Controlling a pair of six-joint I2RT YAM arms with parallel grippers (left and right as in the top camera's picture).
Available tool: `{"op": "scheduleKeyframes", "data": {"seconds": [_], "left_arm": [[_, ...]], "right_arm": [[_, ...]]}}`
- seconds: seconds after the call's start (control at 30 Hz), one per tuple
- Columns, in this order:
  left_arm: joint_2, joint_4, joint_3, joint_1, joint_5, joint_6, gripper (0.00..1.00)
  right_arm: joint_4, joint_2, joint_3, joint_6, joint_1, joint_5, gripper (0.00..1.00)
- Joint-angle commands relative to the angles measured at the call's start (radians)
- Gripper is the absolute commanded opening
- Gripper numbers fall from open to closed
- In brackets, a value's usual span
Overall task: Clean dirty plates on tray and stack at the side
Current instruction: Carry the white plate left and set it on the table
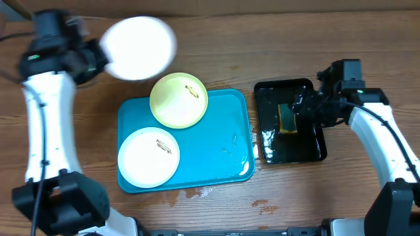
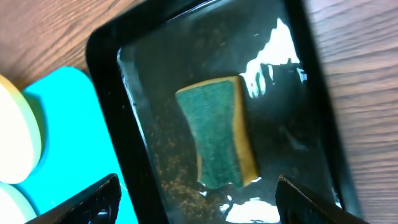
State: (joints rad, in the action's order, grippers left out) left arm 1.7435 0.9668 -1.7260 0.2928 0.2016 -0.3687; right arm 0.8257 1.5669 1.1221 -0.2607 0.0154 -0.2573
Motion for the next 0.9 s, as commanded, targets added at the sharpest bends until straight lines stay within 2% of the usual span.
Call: {"op": "scheduleKeyframes", "data": {"seconds": [0.0, 0.13, 0.23, 0.4, 0.7, 0.87], "left_arm": [[0.001, 0.008, 0.031, 0.129, -0.080, -0.021, 0.04], [0.002, -0.011, 0.103, 0.252, -0.086, -0.021, 0.04], [0.002, -0.060, 0.193, 0.313, -0.153, -0.031, 0.04], [0.002, -0.229, 0.413, 0.395, -0.204, -0.063, 0.04], [0.002, -0.443, 0.590, 0.411, -0.209, -0.058, 0.04], [0.002, -0.492, 0.616, 0.411, -0.209, -0.058, 0.04]], "right_arm": [[-0.013, 0.001, 0.023, 0.006, 0.039, 0.048, 0.80], [-0.013, 0.001, 0.022, 0.006, 0.060, 0.059, 0.81], [-0.013, 0.001, 0.022, 0.006, 0.061, 0.059, 0.81], [-0.012, 0.001, 0.022, 0.006, 0.061, 0.058, 0.81], [-0.013, 0.001, 0.022, 0.006, 0.061, 0.059, 0.81], [-0.012, 0.001, 0.022, 0.006, 0.061, 0.059, 0.81]]}}
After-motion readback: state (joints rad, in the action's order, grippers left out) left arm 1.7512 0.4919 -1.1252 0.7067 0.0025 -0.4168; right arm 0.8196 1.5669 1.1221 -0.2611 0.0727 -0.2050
